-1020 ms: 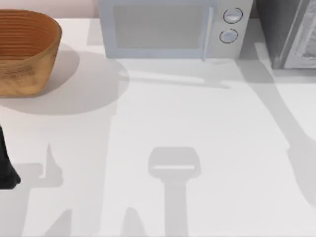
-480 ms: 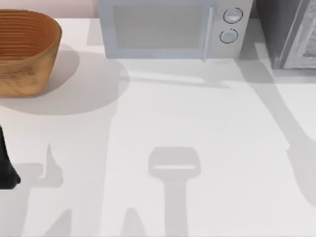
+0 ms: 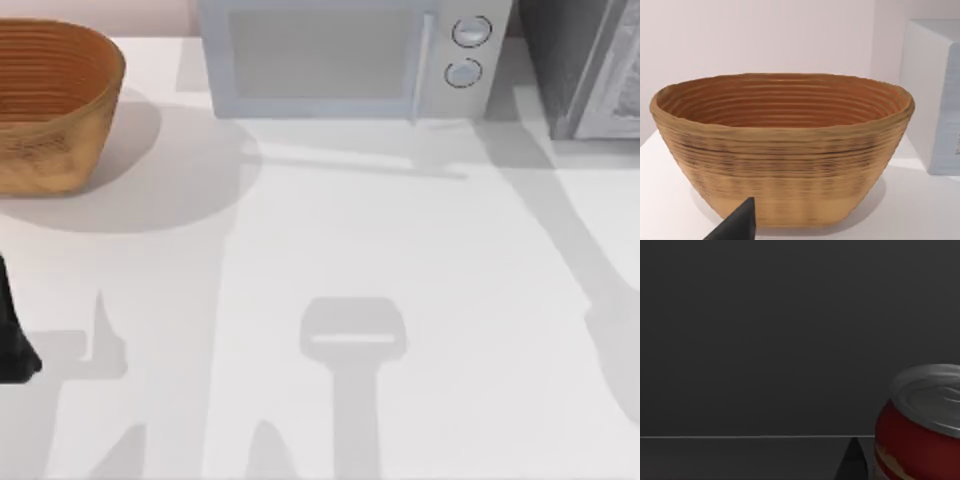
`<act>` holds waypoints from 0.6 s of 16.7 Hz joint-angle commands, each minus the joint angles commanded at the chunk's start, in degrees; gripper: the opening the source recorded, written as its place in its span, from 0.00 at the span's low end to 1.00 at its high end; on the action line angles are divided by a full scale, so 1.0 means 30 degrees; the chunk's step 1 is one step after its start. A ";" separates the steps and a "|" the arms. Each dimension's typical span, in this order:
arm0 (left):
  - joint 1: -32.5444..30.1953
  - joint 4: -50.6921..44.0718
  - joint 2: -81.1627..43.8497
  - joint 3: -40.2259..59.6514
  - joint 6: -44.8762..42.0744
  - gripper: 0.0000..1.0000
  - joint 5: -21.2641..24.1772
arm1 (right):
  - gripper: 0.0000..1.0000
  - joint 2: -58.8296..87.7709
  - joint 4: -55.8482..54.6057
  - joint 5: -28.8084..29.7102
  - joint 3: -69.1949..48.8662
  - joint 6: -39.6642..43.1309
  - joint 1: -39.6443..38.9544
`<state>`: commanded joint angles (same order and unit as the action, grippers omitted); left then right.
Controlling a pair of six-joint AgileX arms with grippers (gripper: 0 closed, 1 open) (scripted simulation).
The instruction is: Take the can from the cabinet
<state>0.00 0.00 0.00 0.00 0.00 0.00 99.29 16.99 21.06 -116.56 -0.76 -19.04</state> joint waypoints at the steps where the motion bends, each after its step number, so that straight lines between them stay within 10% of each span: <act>1: 0.0000 0.0000 0.0000 0.0000 0.0000 1.00 0.0000 | 0.00 -0.0594 0.0443 0.0398 0.0177 0.0034 -0.0380; 10: 0.0000 0.0000 0.0000 0.0000 0.0000 1.00 0.0000 | 0.00 -0.7314 0.5374 0.4664 0.1974 -0.0038 -0.4820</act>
<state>0.00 0.00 0.00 0.00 0.00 0.00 77.35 33.11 35.05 -110.63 -0.87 -33.50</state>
